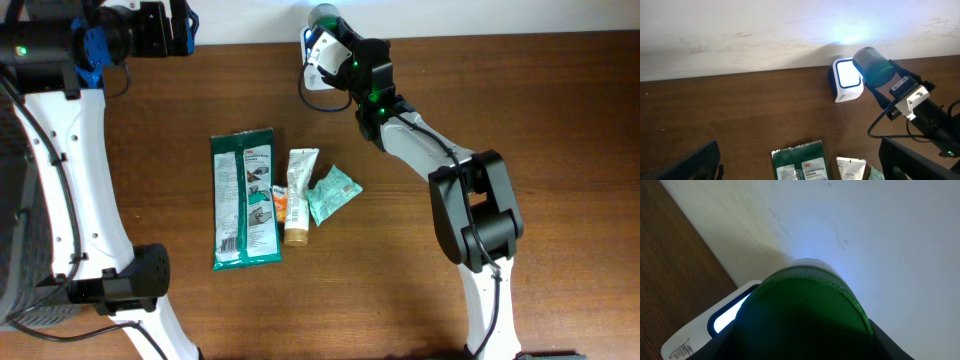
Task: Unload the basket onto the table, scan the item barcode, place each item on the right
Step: 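Hold the jar's side in front of the scanner window with the right gripper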
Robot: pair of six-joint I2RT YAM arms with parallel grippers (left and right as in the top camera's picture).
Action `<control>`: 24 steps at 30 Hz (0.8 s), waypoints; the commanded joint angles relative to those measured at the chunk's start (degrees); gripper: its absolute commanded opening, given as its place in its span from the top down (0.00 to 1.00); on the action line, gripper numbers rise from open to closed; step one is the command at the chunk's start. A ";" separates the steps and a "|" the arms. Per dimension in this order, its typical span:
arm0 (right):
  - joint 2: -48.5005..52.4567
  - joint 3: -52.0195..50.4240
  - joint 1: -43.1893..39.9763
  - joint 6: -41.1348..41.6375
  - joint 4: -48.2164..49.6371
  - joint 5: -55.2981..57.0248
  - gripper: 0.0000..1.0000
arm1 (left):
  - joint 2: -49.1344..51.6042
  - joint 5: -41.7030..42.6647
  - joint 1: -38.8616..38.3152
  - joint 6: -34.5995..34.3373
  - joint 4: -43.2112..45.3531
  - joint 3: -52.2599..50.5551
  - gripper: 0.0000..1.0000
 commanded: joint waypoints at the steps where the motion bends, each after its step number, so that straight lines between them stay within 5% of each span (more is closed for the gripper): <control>1: 0.35 1.14 0.26 -0.61 1.36 -0.76 0.54 | -1.40 0.63 -0.02 0.90 0.09 0.96 0.01; 13: -6.62 1.14 1.84 8.24 -2.93 -0.85 0.49 | -1.40 0.63 -0.02 0.92 0.09 0.96 0.01; 18: -16.20 1.14 2.60 9.57 -22.29 -9.64 0.34 | -1.40 0.61 -0.02 0.90 0.09 0.96 0.01; 24: -24.79 1.14 2.67 12.81 -49.42 -21.77 0.43 | -1.40 0.63 -0.02 0.90 0.09 0.96 0.01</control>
